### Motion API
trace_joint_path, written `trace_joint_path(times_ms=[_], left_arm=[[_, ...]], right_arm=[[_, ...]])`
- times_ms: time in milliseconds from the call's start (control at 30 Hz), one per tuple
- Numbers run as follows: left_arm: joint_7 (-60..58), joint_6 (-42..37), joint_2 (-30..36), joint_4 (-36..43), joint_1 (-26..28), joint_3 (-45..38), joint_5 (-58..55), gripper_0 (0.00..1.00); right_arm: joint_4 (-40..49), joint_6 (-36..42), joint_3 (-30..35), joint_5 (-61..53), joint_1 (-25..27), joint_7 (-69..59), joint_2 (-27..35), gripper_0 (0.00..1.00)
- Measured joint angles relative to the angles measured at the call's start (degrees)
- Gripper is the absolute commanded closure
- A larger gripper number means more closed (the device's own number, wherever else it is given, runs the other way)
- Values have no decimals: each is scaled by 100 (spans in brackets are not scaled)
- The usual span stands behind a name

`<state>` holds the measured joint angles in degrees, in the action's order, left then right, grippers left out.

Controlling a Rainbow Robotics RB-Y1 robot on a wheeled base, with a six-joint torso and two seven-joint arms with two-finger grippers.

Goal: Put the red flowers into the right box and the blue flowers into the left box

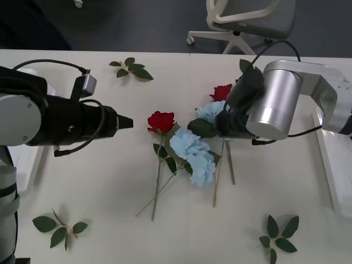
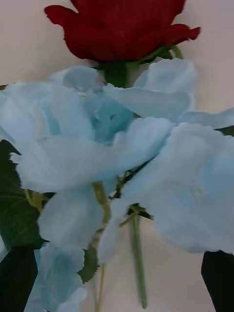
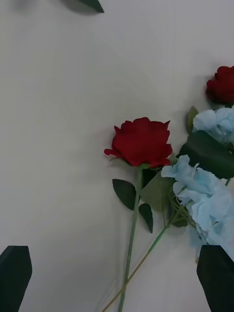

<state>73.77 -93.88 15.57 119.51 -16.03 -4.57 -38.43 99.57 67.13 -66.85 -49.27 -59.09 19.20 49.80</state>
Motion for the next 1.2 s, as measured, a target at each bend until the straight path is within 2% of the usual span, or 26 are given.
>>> trace_joint_path(times_ms=[200,433,667,700,767,833,867,1200], left_arm=[[-278,327,-89,-770,-358,589,560,0],[-278,717,-666,-1434,-413,794,1113,0],[-278,985,-735,-2089,-637,1453,1363,0],[-278,1032,-735,-2162,-677,1546,1395,0],[-278,1158,-735,-2299,-740,1695,1425,0],[-278,1256,-735,-2461,-808,1799,1425,0],[-278,1288,-735,-2540,-842,1827,1425,0],[-278,1426,-770,-2958,-936,1842,1592,0]], right_arm=[[-288,-117,32,340,259,0,-307,0],[-622,-177,39,572,523,-10,-579,0],[-729,-411,76,680,687,-295,-665,0],[-729,-481,116,681,732,-295,-665,4],[-729,-510,248,723,845,-295,-674,35],[-729,-502,395,872,976,-295,-700,71],[-729,-502,455,913,1032,-295,-717,100],[-730,-502,607,1193,1249,-294,-746,100]])
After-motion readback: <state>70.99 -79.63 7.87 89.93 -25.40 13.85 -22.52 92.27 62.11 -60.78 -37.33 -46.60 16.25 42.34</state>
